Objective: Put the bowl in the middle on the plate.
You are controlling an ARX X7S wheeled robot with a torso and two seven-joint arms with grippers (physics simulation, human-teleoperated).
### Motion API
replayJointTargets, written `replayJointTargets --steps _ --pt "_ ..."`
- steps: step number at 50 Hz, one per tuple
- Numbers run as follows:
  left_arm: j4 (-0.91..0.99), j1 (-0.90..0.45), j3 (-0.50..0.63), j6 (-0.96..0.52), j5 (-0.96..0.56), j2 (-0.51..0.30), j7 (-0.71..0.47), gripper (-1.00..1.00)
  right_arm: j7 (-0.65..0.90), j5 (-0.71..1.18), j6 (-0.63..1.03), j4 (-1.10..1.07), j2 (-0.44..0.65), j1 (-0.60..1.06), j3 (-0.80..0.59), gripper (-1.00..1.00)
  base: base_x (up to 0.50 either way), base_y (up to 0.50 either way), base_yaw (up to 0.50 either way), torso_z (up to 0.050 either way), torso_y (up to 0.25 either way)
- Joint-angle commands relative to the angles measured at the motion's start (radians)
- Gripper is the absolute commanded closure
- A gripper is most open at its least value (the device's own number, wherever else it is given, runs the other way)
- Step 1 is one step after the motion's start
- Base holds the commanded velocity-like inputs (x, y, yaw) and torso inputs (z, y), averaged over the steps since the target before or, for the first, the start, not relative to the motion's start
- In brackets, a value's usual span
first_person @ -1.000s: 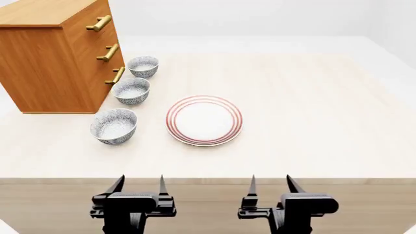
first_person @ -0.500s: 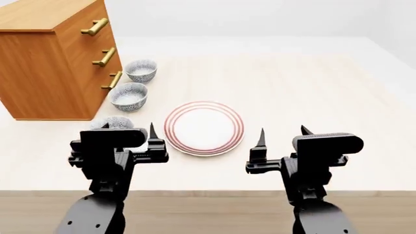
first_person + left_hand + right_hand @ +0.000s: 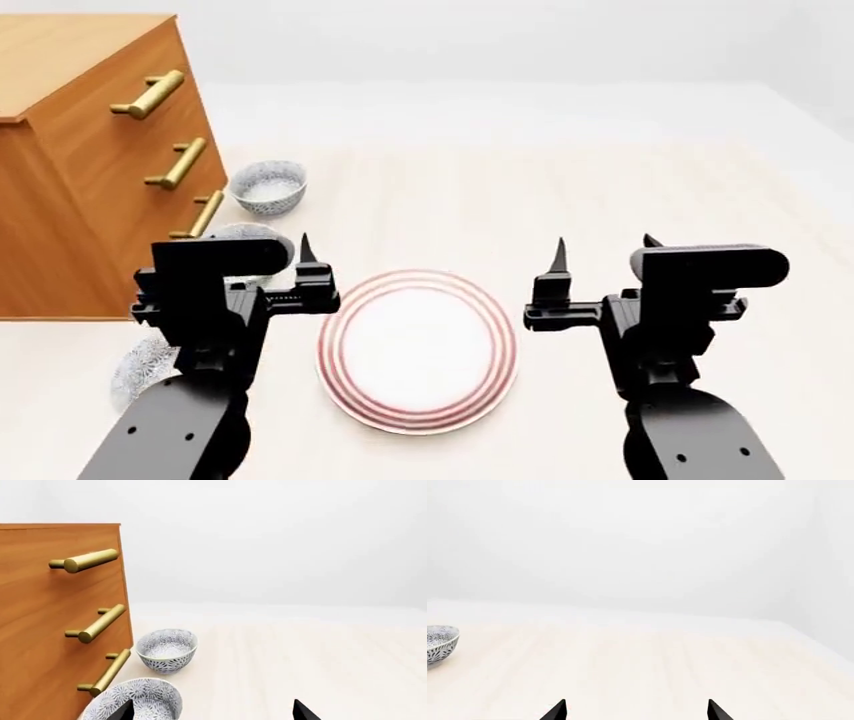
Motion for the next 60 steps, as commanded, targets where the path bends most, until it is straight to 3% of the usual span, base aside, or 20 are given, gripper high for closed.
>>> replayJointTargets --steps 1,18,33,35,42,43,44,47,48,51,54,60 --pt "-0.006 -0.008 0.008 -0.001 -0.012 -0.013 -0.009 -1.0 -0.007 0.035 0.027 -0.01 0.003 0.013 0.036 -1.0 0.5 0.0 0.0 0.0 0.0" --pt "-0.006 -0.013 0.015 0.006 -0.025 -0.025 -0.023 -1.0 0.006 0.045 0.03 0.007 0.009 0.018 0.025 -1.0 0.49 0.0 0.0 0.0 0.002" --pt "-0.005 -0.013 0.029 0.001 -0.033 -0.034 -0.038 -1.0 0.026 0.041 0.026 0.011 0.017 0.019 0.01 -1.0 0.0 0.0 0.0 0.0 0.0" --pt "0.013 -0.045 -0.02 -0.122 -0.076 -0.004 -0.057 -1.0 0.027 0.041 0.027 0.02 0.02 0.021 0.008 -1.0 0.0 0.0 0.0 0.0 0.0" --pt "0.15 -0.252 -0.025 -0.524 -0.13 -0.011 -0.085 -1.0 0.036 0.052 0.049 0.001 0.023 0.02 0.03 -1.0 0.0 0.0 0.0 0.0 0.0" --pt "0.156 -0.335 -0.059 -0.674 -0.157 -0.001 -0.075 -1.0 0.038 0.051 0.049 0.0 0.024 0.02 0.029 -1.0 0.0 0.0 0.0 0.0 0.0" --pt "0.141 -0.355 -0.062 -0.699 -0.215 -0.017 -0.104 -1.0 0.038 0.053 0.048 0.002 0.024 0.021 0.032 -1.0 0.0 0.0 0.0 0.0 0.0" --pt "0.013 -0.444 -0.057 -0.699 -0.665 -0.152 -0.534 -1.0 0.037 0.06 0.042 0.015 0.022 0.021 0.04 -1.0 0.0 0.0 0.0 0.0 0.0" --pt "-0.022 -0.468 -0.053 -0.699 -0.815 -0.177 -0.63 -1.0 0.037 0.061 0.042 0.016 0.022 0.021 0.04 -1.0 0.0 0.0 0.0 0.0 0.0" --pt "-0.131 -0.55 -0.01 -0.696 -1.085 -0.232 -0.832 -1.0 0.04 0.063 0.044 0.016 0.022 0.022 0.037 -1.0 0.0 0.0 0.0 0.0 0.0" --pt "-0.222 -0.603 0.02 -0.693 -1.225 -0.254 -0.938 -1.0 0.042 0.065 0.042 0.022 0.022 0.023 0.039 -1.0 0.0 0.0 0.0 0.0 0.0" --pt "-0.378 -0.668 0.09 -0.619 -1.159 -0.275 -0.845 -1.0 0.041 0.074 0.039 0.03 0.023 0.023 0.043 -1.0 0.0 0.0 0.0 0.0 0.0"
